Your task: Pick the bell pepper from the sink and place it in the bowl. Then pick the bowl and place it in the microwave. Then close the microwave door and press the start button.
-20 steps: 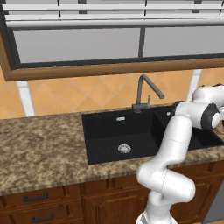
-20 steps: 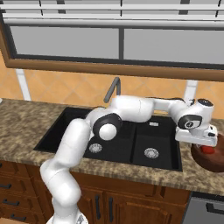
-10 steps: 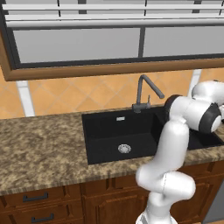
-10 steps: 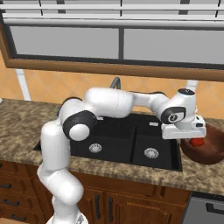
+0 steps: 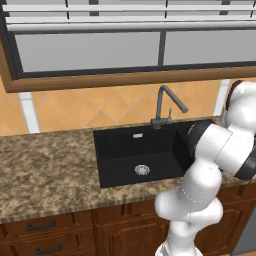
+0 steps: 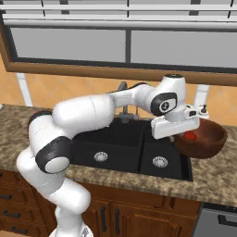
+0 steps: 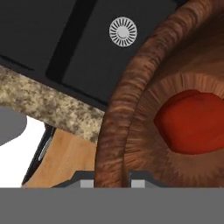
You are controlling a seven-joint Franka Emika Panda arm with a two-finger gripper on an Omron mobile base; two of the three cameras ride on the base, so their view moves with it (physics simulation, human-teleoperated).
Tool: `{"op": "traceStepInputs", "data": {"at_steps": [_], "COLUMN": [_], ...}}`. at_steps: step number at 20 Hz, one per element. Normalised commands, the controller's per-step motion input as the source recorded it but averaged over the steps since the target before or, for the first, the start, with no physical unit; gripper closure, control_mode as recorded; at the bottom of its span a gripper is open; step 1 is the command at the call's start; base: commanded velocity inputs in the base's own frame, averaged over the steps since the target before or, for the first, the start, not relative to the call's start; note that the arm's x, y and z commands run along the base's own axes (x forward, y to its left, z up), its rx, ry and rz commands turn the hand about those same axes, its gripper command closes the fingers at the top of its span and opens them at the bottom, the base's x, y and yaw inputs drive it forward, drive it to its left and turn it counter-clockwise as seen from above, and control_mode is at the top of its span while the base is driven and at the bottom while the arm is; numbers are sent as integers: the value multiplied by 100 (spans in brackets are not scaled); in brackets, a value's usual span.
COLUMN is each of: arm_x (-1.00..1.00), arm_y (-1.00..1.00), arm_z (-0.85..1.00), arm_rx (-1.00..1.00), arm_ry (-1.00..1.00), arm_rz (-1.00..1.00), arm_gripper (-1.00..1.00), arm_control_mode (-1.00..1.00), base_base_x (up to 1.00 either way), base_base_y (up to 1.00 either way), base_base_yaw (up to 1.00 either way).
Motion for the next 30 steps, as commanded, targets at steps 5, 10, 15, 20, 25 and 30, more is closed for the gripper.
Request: {"op": "traceStepInputs", "data": {"at_steps": [5,10,15,20,25,30], "arm_x": [-27,-11,-6,-19,-47,-72], "arm_y": [92,100,98,92,46,1], "arm_z": [54,66,76,52,26,25], "arm_rx": [7,1,0,3,0,0], "arm_ry": [0,-13,1,6,1,-1], "arm_rz": [32,43,41,38,16,8], "arm_gripper": [100,100,100,100,100,100], "arm_control_mode": [-100,-100,-100,-100,-100,-100], "base_base_x": [0,0,0,0,0,0], "base_base_y": [0,0,0,0,0,0], "base_base_yaw": [0,0,0,0,0,0]}}
